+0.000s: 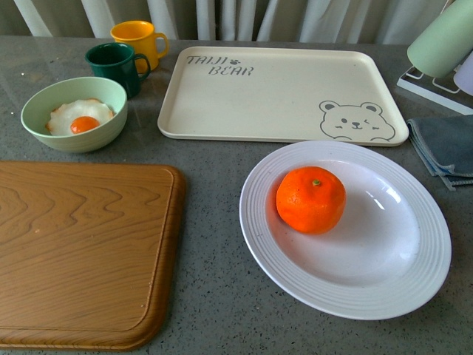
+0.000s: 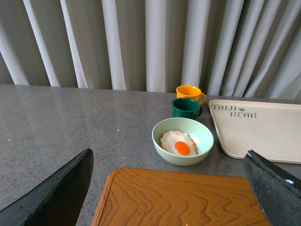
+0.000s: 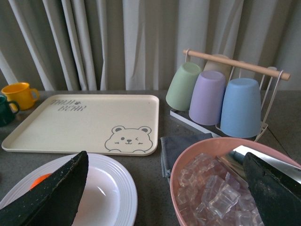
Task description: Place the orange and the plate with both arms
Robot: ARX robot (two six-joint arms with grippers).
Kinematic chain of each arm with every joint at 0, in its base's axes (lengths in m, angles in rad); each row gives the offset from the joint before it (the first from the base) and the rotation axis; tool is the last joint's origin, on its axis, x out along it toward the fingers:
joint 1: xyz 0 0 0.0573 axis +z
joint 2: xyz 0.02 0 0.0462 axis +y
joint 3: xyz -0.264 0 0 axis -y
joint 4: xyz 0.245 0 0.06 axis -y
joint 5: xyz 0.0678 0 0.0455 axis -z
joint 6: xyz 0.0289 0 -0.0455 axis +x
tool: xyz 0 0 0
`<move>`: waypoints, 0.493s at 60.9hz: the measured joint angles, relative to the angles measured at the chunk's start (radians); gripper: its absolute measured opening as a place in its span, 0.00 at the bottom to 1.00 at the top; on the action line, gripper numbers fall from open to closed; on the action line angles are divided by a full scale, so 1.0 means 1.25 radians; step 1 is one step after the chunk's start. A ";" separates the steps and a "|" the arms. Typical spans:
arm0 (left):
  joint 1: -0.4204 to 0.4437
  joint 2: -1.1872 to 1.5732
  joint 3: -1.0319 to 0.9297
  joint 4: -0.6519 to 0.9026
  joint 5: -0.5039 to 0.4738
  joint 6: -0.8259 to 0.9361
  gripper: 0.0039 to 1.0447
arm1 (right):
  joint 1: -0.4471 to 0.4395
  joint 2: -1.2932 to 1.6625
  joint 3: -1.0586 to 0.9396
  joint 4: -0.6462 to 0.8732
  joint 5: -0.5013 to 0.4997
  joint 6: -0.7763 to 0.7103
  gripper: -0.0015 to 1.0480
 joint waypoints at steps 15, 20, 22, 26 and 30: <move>0.000 0.000 0.000 0.000 0.000 0.000 0.92 | 0.029 0.133 0.091 -0.241 0.008 0.161 0.91; 0.000 0.000 0.000 0.000 0.000 0.000 0.92 | 0.079 0.180 0.116 -0.312 0.047 0.263 0.91; 0.000 0.000 0.000 0.000 0.000 0.000 0.92 | 0.097 0.186 0.123 -0.319 0.060 0.292 0.91; 0.000 0.000 0.000 0.000 0.000 0.000 0.92 | 0.129 0.199 0.143 -0.332 0.071 0.348 0.91; 0.000 0.000 0.000 0.000 0.000 0.000 0.92 | 0.148 0.208 0.149 -0.345 0.072 0.388 0.91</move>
